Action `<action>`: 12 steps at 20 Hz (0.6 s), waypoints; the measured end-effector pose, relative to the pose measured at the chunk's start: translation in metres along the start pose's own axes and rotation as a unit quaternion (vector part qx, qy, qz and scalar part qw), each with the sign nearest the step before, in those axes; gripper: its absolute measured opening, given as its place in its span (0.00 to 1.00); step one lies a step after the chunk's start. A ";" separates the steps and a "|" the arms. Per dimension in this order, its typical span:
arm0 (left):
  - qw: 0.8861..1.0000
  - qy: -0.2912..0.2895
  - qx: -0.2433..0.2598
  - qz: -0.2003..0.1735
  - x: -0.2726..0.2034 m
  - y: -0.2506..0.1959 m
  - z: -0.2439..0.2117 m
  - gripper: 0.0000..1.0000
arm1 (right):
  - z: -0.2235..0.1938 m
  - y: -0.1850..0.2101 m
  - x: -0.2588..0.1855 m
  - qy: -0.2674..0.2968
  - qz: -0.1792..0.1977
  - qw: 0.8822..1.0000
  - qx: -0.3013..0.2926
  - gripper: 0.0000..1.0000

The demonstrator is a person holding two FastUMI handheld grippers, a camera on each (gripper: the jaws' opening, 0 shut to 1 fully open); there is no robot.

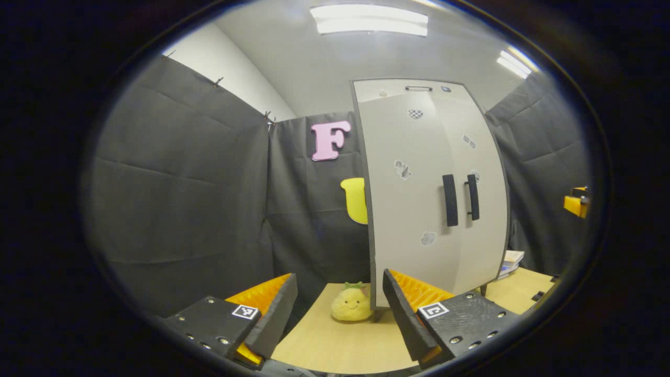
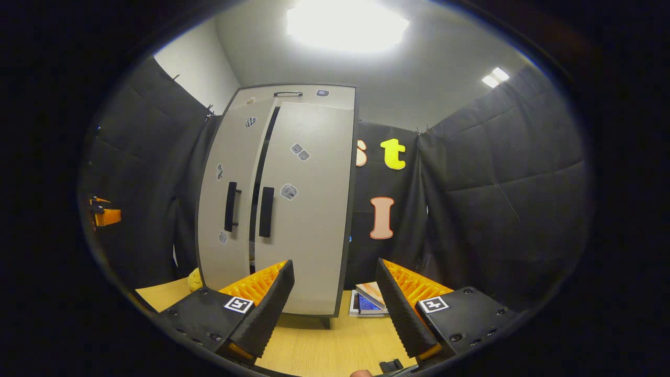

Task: Grab one shoe with the right hand and put it into the shoe cabinet, grab the other shoe with the left hand and put it into the shoe cabinet; then close the right door with the right hand and the left door with the left hand.

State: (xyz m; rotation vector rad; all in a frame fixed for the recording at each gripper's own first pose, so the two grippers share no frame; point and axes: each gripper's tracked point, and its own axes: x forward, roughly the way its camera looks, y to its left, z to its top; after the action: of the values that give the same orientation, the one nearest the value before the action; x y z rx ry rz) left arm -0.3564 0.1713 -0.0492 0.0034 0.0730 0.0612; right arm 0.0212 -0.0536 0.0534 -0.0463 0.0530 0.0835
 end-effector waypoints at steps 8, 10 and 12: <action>1.000 -0.007 0.008 0.013 -0.006 0.006 0.003 0.94 | 0.004 -0.003 -0.002 -0.008 -0.006 1.000 0.002 0.99; 1.000 -0.006 0.003 0.014 -0.007 0.006 0.002 0.94 | 0.005 -0.004 -0.002 -0.008 -0.007 1.000 0.003 0.99; 1.000 -0.005 0.004 0.017 -0.008 0.007 0.002 0.94 | 0.005 -0.004 -0.002 -0.008 -0.009 1.000 0.005 0.98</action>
State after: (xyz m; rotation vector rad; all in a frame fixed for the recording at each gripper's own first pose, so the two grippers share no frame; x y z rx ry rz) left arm -0.3646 0.1781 -0.0470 0.0133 0.0636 0.0952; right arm 0.0198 -0.0578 0.0587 -0.0367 0.0365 0.0657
